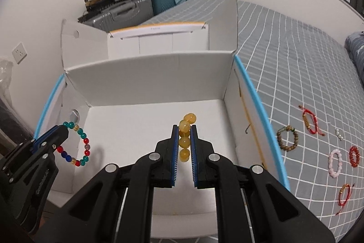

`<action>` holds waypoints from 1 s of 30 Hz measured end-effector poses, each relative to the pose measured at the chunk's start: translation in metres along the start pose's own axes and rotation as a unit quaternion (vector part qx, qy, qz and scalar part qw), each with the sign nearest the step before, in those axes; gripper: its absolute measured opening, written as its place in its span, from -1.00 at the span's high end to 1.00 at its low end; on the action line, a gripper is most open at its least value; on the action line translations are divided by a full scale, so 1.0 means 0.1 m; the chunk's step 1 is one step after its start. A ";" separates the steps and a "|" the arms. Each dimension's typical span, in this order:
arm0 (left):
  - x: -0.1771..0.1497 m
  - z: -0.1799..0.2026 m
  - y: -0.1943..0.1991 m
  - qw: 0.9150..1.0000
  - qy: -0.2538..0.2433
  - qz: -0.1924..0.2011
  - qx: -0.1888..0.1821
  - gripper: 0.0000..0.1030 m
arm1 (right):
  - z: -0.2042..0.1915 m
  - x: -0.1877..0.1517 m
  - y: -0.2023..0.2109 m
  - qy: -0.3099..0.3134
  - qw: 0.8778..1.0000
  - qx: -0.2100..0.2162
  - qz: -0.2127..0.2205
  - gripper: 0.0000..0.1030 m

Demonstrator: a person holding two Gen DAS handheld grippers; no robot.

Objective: Organize jewelry
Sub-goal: 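Carry both held bracelets over the open white box with both tools, then open both tools to drop the bracelets into the box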

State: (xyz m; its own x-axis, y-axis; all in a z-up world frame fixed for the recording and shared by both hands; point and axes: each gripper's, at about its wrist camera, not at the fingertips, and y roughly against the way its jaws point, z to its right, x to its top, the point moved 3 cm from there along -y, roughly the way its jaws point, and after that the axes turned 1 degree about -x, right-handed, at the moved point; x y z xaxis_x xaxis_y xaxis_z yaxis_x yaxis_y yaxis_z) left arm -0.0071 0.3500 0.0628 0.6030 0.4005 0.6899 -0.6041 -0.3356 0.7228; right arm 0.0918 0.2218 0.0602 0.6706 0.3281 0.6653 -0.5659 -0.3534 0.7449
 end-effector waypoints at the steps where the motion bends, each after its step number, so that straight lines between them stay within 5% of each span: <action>1: 0.00 0.01 -0.02 1.000 0.000 -0.003 -0.002 0.82 | -0.01 0.00 -0.05 -0.002 1.000 0.002 -0.007 0.82; 17: -0.04 0.04 -0.36 0.999 -0.001 -0.047 0.002 0.82 | 0.04 -0.09 -0.52 -0.013 0.997 -0.018 -0.073 0.82; 30: -0.02 0.06 -0.39 0.998 -0.008 -0.054 0.003 0.78 | 0.01 -0.08 -0.52 -0.008 0.997 -0.023 -0.073 0.78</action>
State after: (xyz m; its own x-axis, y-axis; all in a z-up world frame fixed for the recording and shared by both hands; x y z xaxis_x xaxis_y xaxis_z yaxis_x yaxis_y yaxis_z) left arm 0.0181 0.3567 0.0334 0.6725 0.4219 0.6081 -0.5316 -0.2964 0.7935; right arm 0.1162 0.2368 0.0165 0.7543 0.3596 0.5493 -0.4832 -0.2623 0.8353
